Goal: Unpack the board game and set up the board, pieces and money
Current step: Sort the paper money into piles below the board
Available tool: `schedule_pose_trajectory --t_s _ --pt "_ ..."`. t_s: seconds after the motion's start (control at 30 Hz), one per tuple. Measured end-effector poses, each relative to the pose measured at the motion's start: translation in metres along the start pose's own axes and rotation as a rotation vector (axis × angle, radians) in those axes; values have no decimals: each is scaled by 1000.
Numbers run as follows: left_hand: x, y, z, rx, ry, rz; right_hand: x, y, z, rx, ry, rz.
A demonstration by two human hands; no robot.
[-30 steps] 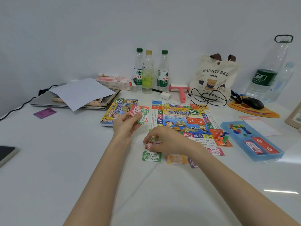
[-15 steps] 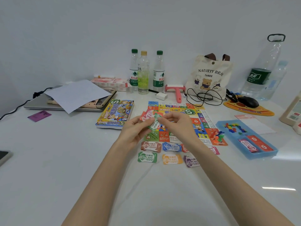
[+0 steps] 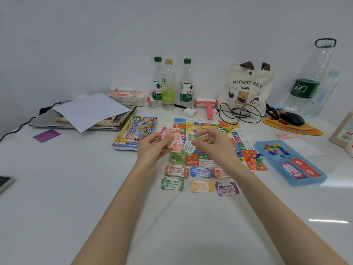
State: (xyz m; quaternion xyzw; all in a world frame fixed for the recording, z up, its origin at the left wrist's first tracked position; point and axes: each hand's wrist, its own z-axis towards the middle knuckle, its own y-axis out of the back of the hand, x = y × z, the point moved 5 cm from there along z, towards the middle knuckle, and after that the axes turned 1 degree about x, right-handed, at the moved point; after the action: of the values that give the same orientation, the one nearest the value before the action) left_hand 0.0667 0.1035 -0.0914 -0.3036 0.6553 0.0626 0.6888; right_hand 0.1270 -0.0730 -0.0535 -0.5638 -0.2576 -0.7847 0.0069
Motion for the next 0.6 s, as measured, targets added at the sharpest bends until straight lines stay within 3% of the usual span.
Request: schedule_pose_trajectory --t_s 0.3,0.6 --pt "-4 14 7 -36 -20 -75 4 -19 -11 388 -95 252" --pt "-3 19 9 -51 -20 -55 11 -47 -19 543 57 -187"
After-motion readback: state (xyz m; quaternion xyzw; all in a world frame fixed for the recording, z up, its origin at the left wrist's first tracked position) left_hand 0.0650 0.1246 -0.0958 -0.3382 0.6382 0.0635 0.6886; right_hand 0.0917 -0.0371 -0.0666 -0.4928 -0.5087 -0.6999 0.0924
